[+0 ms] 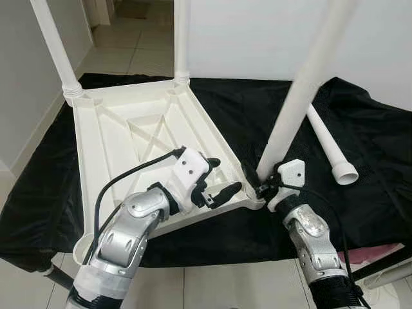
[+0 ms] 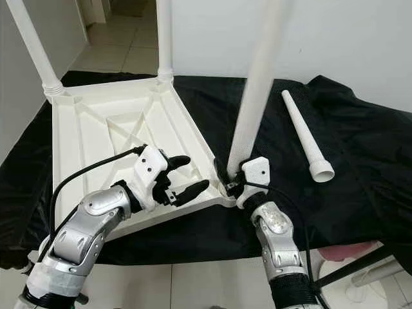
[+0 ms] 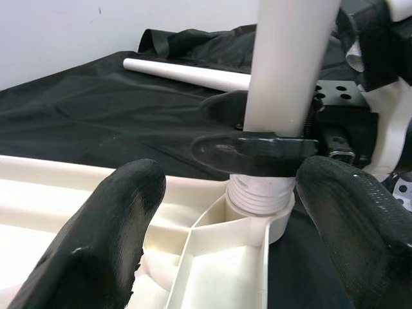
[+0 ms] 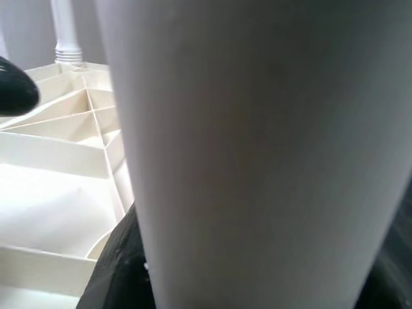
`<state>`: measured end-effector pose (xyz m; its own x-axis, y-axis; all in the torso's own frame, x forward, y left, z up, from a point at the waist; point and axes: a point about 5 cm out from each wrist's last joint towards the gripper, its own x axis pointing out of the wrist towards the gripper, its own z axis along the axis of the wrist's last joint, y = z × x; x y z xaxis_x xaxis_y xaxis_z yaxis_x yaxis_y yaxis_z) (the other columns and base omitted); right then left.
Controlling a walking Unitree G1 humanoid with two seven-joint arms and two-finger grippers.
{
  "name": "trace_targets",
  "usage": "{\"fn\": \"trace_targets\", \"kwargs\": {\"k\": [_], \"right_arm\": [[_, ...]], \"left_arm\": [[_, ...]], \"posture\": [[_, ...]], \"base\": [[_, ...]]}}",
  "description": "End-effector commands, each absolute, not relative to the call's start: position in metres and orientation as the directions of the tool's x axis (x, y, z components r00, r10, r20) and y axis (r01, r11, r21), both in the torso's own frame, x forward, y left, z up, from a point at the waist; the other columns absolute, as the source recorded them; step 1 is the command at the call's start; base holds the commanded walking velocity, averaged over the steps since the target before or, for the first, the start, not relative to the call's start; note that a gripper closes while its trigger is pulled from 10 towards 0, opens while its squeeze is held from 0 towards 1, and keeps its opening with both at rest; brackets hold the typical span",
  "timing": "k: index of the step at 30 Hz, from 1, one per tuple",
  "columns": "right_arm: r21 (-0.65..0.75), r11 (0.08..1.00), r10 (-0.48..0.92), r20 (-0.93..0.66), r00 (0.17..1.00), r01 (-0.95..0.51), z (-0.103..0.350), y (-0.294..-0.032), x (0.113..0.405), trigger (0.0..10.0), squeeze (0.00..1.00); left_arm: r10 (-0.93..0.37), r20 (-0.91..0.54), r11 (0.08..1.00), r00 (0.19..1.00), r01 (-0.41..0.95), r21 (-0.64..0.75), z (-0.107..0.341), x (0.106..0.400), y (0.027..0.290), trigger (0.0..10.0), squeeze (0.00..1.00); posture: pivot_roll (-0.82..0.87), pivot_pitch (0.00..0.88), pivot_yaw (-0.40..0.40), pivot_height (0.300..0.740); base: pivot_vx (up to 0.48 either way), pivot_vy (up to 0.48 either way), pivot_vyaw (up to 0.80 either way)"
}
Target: Building children table
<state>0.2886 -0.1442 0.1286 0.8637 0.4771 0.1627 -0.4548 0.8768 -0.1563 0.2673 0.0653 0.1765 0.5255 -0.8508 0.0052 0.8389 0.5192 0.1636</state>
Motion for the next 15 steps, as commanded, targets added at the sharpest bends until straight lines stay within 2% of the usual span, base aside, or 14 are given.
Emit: {"fn": "trace_targets", "kwargs": {"k": [1,5,10,15], "right_arm": [[-0.157,0.853,0.512,0.072,0.856,-0.497,0.1112,-0.141,0.2838,10.0,0.0],[-0.161,0.849,0.517,0.063,0.854,-0.502,0.1093,-0.1421,0.283,10.0,0.0],[0.081,0.9,0.424,0.074,0.903,-0.429,0.1075,-0.1477,0.2868,10.0,0.0],[0.115,0.902,0.409,0.079,0.909,-0.416,0.1087,-0.1459,0.2869,10.0,0.0]], "left_arm": [[-0.801,0.002,0.591,0.598,0.791,0.158,0.1735,0.2713,0.0688,10.0,0.0],[-0.8,0.001,0.592,0.6,0.79,0.161,0.1736,0.2713,0.0689,10.0,0.0],[-0.799,0.011,0.595,0.601,0.788,0.161,0.1753,0.2724,0.0696,10.0,0.0],[-0.8,0.016,0.594,0.6,0.787,0.167,0.1762,0.2732,0.0692,10.0,0.0]], "posture": [[0.0,0.032,-0.039,0.74],[0.0,0.033,-0.04,0.74],[0.0,0.029,-0.043,0.74],[0.0,0.026,-0.042,0.74]], "base": [[0.0,0.0,0.0],[0.0,0.0,0.0],[0.0,0.0,0.0],[0.0,0.0,0.0]]}}
